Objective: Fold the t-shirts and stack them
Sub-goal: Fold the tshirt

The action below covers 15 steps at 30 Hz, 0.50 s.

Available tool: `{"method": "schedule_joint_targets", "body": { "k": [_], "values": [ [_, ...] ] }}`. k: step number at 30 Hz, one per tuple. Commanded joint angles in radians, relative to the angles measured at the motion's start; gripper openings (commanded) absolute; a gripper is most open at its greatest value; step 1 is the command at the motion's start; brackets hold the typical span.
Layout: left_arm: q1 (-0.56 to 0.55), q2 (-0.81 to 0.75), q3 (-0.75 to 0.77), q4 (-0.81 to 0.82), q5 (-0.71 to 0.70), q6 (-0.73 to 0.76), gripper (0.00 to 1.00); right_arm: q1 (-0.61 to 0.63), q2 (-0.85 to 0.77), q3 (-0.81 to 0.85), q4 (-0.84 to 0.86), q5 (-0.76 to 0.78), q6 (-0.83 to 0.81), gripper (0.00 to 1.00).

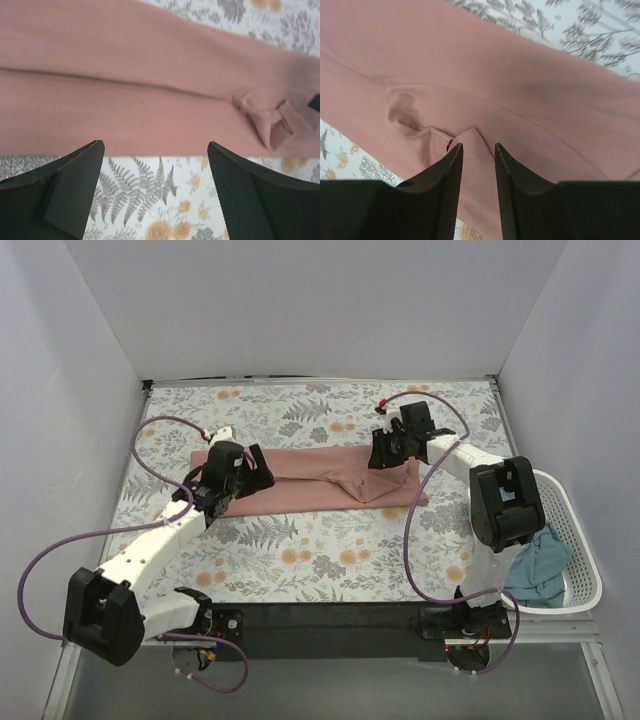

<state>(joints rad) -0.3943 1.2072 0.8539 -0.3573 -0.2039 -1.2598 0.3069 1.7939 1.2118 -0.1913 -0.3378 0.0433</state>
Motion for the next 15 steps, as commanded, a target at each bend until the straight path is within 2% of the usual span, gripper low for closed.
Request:
{"method": "schedule_joint_targets", "body": {
  "k": [1, 5, 10, 12, 13, 15],
  "values": [
    [-0.032, -0.118, -0.073, -0.049, 0.076, 0.016, 0.84, 0.018, 0.064, 0.02, -0.022, -0.055, -0.04, 0.38],
    [-0.049, -0.176, -0.142, -0.066, 0.081, 0.028, 0.84, 0.027, 0.11, 0.04, -0.026, -0.073, -0.069, 0.34],
    [-0.049, -0.175, -0.162, -0.072, 0.046, 0.034, 0.84, 0.037, 0.119, 0.026, -0.028, -0.102, -0.082, 0.33],
    [-0.049, -0.152, -0.156, -0.068, 0.049, 0.037, 0.84, 0.037, 0.117, 0.019, -0.03, -0.11, -0.085, 0.27],
    [-0.049, -0.143, -0.151, -0.066, 0.05, 0.036, 0.84, 0.038, 0.105, 0.017, -0.03, -0.109, -0.085, 0.16],
    [-0.049, -0.12, -0.141, -0.063, 0.064, 0.036, 0.84, 0.037, 0.084, 0.006, -0.028, -0.09, -0.086, 0.1]
  ]
}}
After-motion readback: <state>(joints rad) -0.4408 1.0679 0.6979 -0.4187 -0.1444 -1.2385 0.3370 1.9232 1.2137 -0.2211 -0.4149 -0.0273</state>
